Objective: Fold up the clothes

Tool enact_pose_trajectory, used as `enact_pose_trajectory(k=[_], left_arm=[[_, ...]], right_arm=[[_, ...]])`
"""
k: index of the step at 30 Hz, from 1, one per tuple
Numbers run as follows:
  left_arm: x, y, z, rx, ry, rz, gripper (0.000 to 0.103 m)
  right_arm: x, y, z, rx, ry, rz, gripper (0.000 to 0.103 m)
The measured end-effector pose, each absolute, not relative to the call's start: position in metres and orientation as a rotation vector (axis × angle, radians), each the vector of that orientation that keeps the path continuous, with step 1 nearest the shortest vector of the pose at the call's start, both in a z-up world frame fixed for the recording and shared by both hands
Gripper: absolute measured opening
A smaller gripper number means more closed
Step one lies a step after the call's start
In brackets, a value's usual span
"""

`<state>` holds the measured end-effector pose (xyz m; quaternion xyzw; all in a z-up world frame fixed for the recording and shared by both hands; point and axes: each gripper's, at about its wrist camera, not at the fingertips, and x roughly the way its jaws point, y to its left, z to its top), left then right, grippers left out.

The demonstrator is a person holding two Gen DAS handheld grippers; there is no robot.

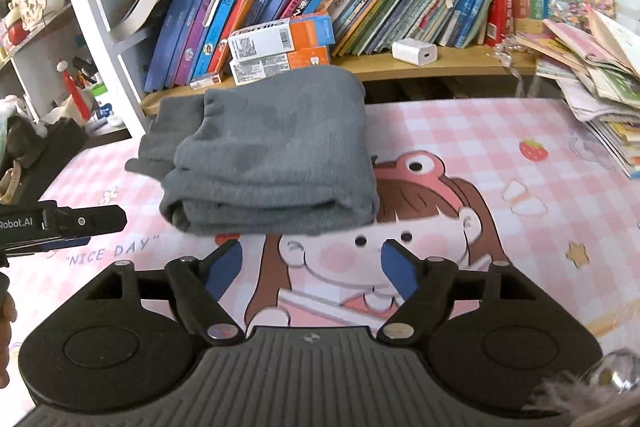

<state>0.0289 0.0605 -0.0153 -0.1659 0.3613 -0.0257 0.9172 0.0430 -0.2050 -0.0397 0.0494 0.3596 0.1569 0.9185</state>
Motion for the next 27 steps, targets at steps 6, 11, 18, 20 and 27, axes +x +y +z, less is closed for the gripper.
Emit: enact_pose_trajectory(k=[6, 11, 18, 20, 27], left_arm=[[0.01, 0.056, -0.014, -0.291, 0.726, -0.015, 0.096], [-0.007, 0.046, -0.014, -0.196, 0.721, 0.014, 0.101], [-0.026, 0.043, -0.021, -0.136, 0.713, 0.041, 0.102], [-0.028, 0.046, -0.022, -0.139, 0.715, 0.054, 0.102], [-0.032, 0.048, -0.022, -0.137, 0.701, 0.069, 0.102]], right_arm=[[0.018, -0.204, -0.038, 0.098, 0.718, 0.281, 0.084], [-0.003, -0.2, -0.04, 0.08, 0.707, 0.241, 0.088], [-0.024, -0.194, -0.046, 0.05, 0.707, 0.228, 0.09], [-0.026, -0.193, -0.046, 0.04, 0.702, 0.225, 0.09], [-0.027, -0.19, -0.045, 0.03, 0.692, 0.223, 0.091]])
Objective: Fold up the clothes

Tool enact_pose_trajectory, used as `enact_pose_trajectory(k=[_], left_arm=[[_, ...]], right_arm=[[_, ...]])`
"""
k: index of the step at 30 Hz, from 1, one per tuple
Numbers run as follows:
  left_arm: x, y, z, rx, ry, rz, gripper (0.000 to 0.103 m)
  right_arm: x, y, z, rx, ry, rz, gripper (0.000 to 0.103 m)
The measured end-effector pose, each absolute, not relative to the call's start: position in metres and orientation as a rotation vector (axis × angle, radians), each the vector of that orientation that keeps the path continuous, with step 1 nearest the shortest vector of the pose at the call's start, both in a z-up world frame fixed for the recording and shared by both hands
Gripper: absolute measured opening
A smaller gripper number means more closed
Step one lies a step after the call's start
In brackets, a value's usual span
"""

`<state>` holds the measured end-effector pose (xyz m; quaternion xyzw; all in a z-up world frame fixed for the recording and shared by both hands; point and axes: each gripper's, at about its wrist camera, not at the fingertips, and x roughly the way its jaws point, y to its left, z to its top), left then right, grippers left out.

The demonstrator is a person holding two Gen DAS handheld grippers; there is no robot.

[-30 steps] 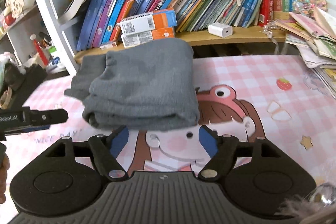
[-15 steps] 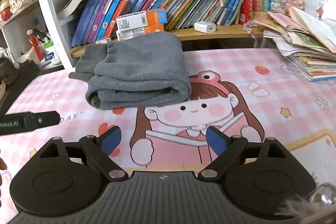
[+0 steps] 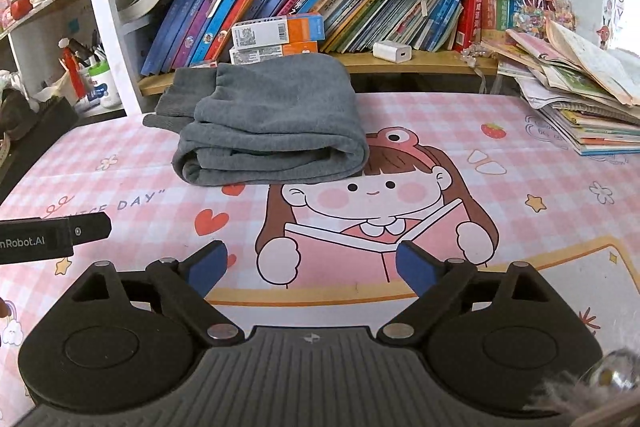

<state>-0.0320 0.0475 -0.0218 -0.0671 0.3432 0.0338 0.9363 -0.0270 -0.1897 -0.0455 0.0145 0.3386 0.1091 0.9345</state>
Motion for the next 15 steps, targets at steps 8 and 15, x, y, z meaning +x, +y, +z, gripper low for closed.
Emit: enact_pose_trajectory(k=[8, 15], left_arm=[[-0.0324, 0.0468, -0.0201, -0.156, 0.692, 0.049, 0.102], [-0.0312, 0.0448, -0.0182, -0.145, 0.689, 0.047, 0.103]], right_arm=[[-0.0256, -0.1892, -0.0462, 0.027, 0.697, 0.221, 0.092], [-0.0246, -0.1894, -0.046, 0.026, 0.698, 0.22, 0.092]])
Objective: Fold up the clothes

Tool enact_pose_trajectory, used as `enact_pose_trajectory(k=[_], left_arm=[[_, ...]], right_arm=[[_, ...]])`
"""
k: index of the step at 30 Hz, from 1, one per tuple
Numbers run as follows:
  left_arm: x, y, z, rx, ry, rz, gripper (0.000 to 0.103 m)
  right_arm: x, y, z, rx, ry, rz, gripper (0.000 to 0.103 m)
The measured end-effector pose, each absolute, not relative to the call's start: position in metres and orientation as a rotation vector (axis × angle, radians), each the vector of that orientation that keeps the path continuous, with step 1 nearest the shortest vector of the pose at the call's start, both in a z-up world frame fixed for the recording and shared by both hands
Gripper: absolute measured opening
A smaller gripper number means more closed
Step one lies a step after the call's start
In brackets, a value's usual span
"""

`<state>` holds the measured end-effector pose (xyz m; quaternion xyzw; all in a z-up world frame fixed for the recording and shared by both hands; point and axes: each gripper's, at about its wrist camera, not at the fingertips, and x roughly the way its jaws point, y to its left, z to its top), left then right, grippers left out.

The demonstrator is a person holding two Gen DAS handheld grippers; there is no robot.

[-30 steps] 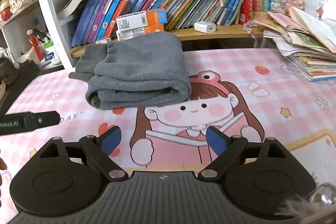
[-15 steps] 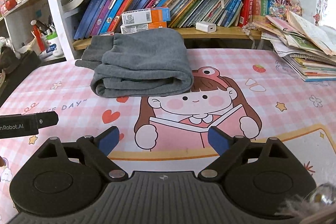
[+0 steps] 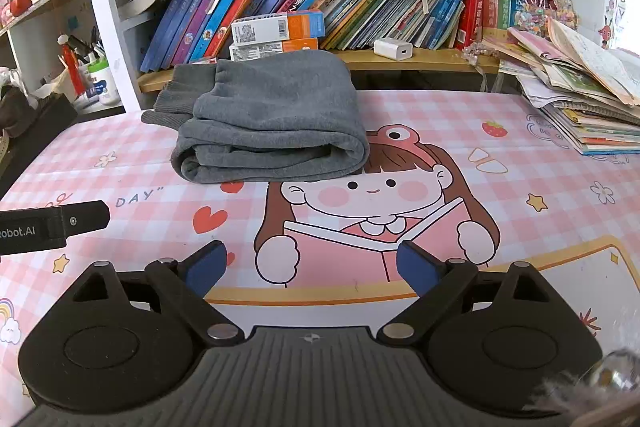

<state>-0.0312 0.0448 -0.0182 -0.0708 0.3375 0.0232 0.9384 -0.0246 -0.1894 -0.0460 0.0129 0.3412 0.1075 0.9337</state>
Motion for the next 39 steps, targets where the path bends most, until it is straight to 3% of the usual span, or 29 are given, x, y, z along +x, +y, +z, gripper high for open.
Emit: enact_pose_trajectory(k=[39], left_arm=[[-0.0307, 0.0441, -0.0205, -0.158, 0.71, 0.04, 0.103]], right_arm=[[-0.0229, -0.1882, -0.0495, 0.02, 0.713, 0.232, 0.093]])
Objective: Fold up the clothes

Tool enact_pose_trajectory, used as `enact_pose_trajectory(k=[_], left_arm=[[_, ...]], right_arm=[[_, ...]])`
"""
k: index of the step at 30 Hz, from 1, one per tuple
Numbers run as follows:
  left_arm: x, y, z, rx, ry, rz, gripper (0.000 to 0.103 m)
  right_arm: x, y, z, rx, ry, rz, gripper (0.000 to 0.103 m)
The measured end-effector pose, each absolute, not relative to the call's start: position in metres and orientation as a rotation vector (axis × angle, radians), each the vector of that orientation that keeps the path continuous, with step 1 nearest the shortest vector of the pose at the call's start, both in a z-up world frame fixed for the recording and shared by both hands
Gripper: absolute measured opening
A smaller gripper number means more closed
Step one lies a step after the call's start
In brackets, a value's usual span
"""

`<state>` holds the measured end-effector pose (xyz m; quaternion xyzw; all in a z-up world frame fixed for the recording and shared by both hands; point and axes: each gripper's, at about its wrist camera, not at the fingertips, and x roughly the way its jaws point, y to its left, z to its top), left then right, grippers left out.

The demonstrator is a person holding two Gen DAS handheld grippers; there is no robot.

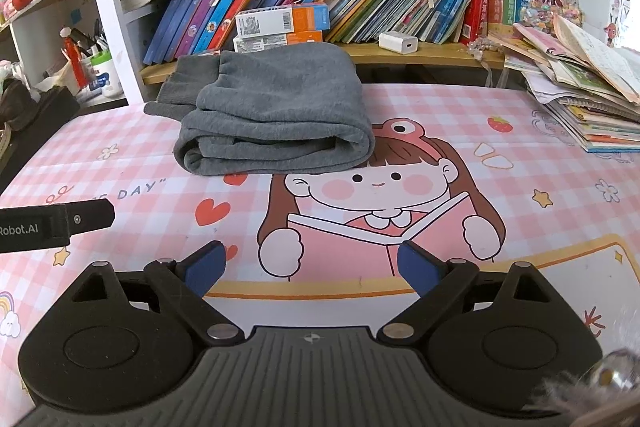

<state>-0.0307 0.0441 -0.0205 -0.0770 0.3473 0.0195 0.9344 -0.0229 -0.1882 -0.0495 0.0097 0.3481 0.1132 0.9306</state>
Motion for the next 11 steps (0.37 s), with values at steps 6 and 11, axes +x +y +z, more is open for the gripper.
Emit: enact_pose_trajectory(k=[6, 11], left_arm=[[-0.0307, 0.0424, -0.0218, -0.139, 0.716, 0.032, 0.103], [-0.0305, 0.0423, -0.022, -0.138, 0.714, 0.031, 0.103]], right_arm=[[-0.0224, -0.1876, -0.0505, 0.018, 0.716, 0.234, 0.093], [-0.0227, -0.187, -0.0518, 0.014, 0.72, 0.237, 0.093]])
